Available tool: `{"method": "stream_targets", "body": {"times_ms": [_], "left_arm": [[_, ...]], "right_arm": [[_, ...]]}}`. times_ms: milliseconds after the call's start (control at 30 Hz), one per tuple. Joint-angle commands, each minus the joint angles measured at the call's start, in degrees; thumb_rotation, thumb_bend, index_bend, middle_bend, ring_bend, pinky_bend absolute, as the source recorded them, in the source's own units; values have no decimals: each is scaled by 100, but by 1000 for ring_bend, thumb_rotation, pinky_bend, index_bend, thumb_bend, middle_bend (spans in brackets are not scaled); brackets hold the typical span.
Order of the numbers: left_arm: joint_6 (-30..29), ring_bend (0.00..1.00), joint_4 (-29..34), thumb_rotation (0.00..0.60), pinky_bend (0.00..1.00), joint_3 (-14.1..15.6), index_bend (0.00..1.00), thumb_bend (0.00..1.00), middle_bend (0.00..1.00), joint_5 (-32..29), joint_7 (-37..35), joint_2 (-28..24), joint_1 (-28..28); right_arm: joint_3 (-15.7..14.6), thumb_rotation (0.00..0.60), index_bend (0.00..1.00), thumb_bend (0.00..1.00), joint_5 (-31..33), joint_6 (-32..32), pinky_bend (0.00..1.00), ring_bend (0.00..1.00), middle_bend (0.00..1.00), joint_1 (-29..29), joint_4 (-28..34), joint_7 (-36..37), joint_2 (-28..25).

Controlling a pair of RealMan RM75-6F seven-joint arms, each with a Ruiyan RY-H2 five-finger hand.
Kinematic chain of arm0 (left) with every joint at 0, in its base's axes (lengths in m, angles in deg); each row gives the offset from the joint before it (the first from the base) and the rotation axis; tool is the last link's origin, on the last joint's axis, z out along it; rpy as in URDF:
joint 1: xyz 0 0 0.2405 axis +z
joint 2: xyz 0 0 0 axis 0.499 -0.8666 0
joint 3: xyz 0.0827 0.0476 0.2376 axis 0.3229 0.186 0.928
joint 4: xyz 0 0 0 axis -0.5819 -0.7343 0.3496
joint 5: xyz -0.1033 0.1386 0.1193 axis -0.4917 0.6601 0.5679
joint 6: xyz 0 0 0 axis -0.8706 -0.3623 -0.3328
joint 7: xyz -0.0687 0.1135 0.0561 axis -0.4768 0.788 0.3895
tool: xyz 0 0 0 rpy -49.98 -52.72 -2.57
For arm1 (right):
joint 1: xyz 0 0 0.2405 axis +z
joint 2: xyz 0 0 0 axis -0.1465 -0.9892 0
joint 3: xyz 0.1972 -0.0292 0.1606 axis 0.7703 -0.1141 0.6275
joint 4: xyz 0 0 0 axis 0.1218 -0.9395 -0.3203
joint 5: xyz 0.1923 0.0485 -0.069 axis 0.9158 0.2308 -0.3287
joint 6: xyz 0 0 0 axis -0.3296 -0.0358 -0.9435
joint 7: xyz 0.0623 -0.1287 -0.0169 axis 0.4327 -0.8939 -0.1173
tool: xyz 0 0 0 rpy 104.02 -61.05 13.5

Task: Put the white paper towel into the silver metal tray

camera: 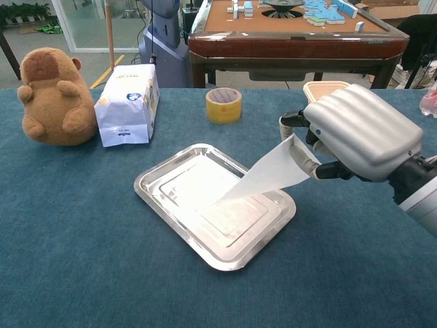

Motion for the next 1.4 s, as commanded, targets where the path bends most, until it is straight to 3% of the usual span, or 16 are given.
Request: {"method": "stream_targets", "body": {"times_ms": [33, 800, 900, 1067, 1400], "left_arm": [[2, 230, 6, 600, 427, 1, 311, 0, 285, 1, -5, -6, 0], [-24, 230, 14, 600, 427, 21, 311, 0, 285, 49, 7, -14, 12], [-20, 230, 17, 600, 427, 24, 311, 0, 285, 48, 8, -15, 12], [-23, 230, 23, 600, 427, 27, 311, 0, 285, 55, 8, -18, 13], [-22, 230, 31, 600, 427, 24, 311, 0, 285, 53, 11, -20, 13]], "right_arm": [[43, 600, 595, 517, 91, 46, 1000, 1000, 1000, -18, 87, -165, 122], [253, 600, 595, 518, 341, 271, 1000, 1000, 1000, 174, -167, -442, 796], [271, 600, 561, 506, 353, 280, 1000, 1000, 1000, 199, -148, -424, 813], [277, 600, 436, 400, 350, 293, 1000, 1000, 1000, 234, -101, -400, 794], [265, 600, 317, 117, 351, 315, 1000, 1000, 1000, 282, -64, -391, 800]]}}
